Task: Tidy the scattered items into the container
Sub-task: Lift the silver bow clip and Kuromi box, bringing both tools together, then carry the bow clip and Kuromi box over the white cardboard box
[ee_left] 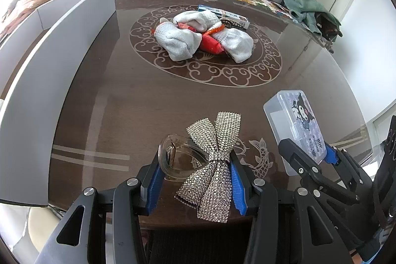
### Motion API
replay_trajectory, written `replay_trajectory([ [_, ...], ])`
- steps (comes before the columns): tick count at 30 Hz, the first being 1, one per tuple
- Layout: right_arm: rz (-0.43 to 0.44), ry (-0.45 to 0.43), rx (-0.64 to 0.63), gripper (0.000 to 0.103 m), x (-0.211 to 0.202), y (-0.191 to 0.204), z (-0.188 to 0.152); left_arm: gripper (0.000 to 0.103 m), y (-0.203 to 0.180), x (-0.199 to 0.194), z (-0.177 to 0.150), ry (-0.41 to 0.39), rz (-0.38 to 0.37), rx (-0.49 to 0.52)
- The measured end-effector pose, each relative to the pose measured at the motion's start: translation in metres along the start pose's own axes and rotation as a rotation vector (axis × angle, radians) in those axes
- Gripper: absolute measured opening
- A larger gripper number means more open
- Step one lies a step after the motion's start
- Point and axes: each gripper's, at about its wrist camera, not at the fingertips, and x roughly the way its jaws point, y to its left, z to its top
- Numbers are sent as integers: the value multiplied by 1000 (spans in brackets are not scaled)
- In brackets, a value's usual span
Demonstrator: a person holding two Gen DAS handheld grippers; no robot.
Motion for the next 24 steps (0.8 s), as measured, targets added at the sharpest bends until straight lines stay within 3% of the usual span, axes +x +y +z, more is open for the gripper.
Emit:
replay_trajectory([
  [18,-18,-8,-26,61,-3,4,-1,47,4,-15,4,-31,-28,-26],
  [24,7,-21,-54,61,-10,19,11,47,55,-49,15,-97,2,-127],
])
